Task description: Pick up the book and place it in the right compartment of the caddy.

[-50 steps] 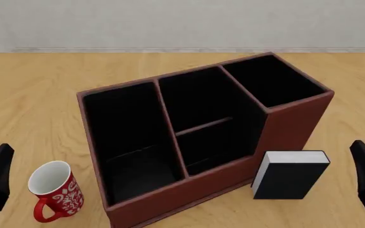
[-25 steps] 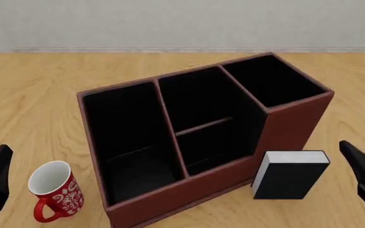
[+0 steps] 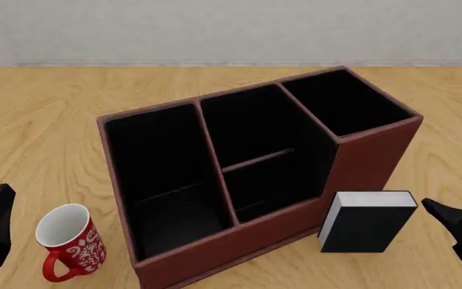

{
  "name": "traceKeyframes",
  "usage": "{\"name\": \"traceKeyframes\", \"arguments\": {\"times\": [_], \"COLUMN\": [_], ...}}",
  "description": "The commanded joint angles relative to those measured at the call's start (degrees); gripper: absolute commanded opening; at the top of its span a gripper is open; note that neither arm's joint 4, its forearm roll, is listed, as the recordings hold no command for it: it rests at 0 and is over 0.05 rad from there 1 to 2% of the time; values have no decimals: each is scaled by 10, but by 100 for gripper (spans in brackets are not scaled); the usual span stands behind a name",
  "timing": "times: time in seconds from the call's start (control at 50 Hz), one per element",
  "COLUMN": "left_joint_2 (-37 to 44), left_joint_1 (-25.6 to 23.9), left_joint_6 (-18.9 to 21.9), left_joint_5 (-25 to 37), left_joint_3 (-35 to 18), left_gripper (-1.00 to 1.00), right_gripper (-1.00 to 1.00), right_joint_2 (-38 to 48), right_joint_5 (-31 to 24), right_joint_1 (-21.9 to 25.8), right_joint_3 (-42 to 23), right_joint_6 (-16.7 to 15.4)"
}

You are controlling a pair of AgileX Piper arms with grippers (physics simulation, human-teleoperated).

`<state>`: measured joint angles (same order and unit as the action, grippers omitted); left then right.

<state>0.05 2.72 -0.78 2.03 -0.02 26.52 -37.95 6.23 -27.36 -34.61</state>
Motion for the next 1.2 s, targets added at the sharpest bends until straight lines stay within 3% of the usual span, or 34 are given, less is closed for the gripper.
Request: {"name": "traceKeyframes", "arguments": {"times": [0.02,0.16,0.26,0.72,1.2], "left_joint_2": [1,0,0,0,0], "left_joint_1": [0,-7,-7,-16,-13], "left_joint_6": [1,1,-1,12,16], "left_joint_5": [2,3,4,13,13], "left_joint_3": [0,0,0,0,0], "left_gripper": [100,100,100,100,100], "right_gripper": [100,100,100,100,100], "right_joint_2": [39,68,86,192,243], "right_joint_5": [-57,-80,-84,-71,-60], "right_joint_1": [-3,-5,0,-18,9], "right_joint_3": [-26,-25,-33,-59,-46], "right_joint_6": [-56,-95,-97,-172,-171]}}
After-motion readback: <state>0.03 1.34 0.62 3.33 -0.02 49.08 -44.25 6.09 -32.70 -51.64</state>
